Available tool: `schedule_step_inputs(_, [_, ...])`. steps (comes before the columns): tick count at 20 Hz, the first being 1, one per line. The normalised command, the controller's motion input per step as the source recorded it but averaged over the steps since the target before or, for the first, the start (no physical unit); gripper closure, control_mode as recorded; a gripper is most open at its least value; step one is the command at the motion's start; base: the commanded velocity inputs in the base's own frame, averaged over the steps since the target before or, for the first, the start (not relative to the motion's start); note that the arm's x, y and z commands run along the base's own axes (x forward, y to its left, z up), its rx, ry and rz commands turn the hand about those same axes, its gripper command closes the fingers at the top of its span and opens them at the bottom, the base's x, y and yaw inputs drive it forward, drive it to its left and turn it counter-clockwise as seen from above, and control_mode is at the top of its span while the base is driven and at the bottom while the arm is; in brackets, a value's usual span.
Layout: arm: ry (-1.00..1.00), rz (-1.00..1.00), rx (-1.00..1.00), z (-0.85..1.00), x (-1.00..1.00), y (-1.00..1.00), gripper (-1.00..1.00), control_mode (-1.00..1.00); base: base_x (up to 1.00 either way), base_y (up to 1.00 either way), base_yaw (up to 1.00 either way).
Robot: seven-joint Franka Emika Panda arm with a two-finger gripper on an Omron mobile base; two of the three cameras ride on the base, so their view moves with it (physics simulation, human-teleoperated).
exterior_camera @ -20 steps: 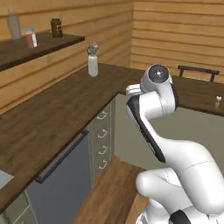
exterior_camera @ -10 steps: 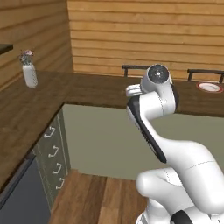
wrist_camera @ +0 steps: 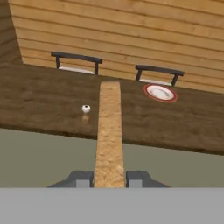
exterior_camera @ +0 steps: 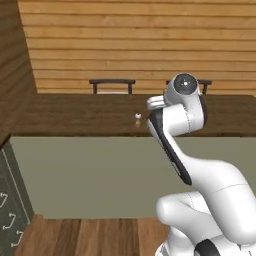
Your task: Start the toaster. Once the lever pops up, take the bread to the plate on the dining counter.
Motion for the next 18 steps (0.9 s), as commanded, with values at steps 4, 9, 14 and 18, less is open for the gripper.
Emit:
schedule_step_inputs(4, [0.0,0.0,0.0,0.0,0.0,0.0,1.0,1.0,0.43,-0.54,-0.19])
schedule_step_inputs(9, [0.0,0.0,0.0,0.0,0.0,0.0,1.0,1.0,0.49,-0.37,-0.14])
schedule_step_inputs(14, [0.0,0.0,0.0,0.0,0.0,0.0,1.0,1.0,0.52,-0.44,-0.09])
schedule_step_inputs(18, [0.0,0.0,0.0,0.0,0.0,0.0,1.0,1.0,0.49,-0.57,-0.08])
